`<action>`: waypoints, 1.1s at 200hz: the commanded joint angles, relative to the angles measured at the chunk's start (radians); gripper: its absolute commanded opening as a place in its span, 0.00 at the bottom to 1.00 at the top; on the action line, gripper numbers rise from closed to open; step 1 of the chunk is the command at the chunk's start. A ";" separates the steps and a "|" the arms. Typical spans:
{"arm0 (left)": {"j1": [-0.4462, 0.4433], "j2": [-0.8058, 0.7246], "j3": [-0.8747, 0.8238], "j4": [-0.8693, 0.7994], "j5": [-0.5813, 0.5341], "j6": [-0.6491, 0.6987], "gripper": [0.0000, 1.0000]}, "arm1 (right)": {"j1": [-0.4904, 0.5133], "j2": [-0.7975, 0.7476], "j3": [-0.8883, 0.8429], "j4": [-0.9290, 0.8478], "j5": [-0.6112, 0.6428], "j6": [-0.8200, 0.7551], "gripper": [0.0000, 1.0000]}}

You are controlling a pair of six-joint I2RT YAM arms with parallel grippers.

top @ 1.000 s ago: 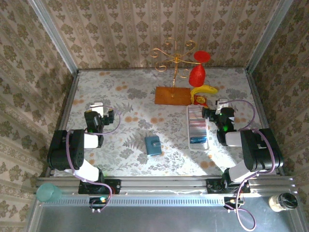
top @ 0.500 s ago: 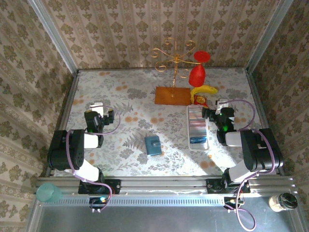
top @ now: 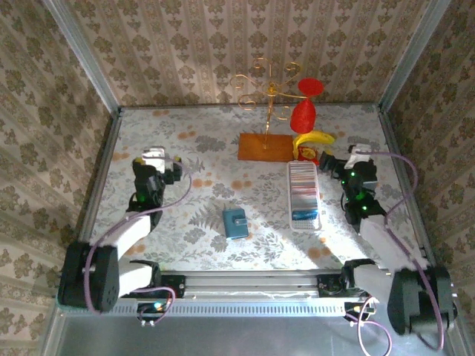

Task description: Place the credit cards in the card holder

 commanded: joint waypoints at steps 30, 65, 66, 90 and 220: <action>0.132 -0.258 0.122 -0.675 0.193 -0.539 1.00 | -0.043 -0.295 0.006 -0.545 -0.051 0.380 1.00; 0.170 -0.400 0.083 -0.867 0.382 -0.650 1.00 | -0.038 -0.326 0.071 -0.730 -0.275 0.414 1.00; 0.169 -0.403 0.083 -0.874 0.386 -0.652 1.00 | -0.038 -0.326 0.073 -0.733 -0.283 0.415 1.00; 0.077 -0.444 0.047 -0.951 0.426 -0.681 1.00 | 0.034 -0.294 0.112 -0.798 -0.368 0.453 0.99; -0.562 -0.448 -0.075 -1.051 0.217 -1.013 0.73 | 0.987 0.344 0.306 -0.557 -0.065 0.726 0.35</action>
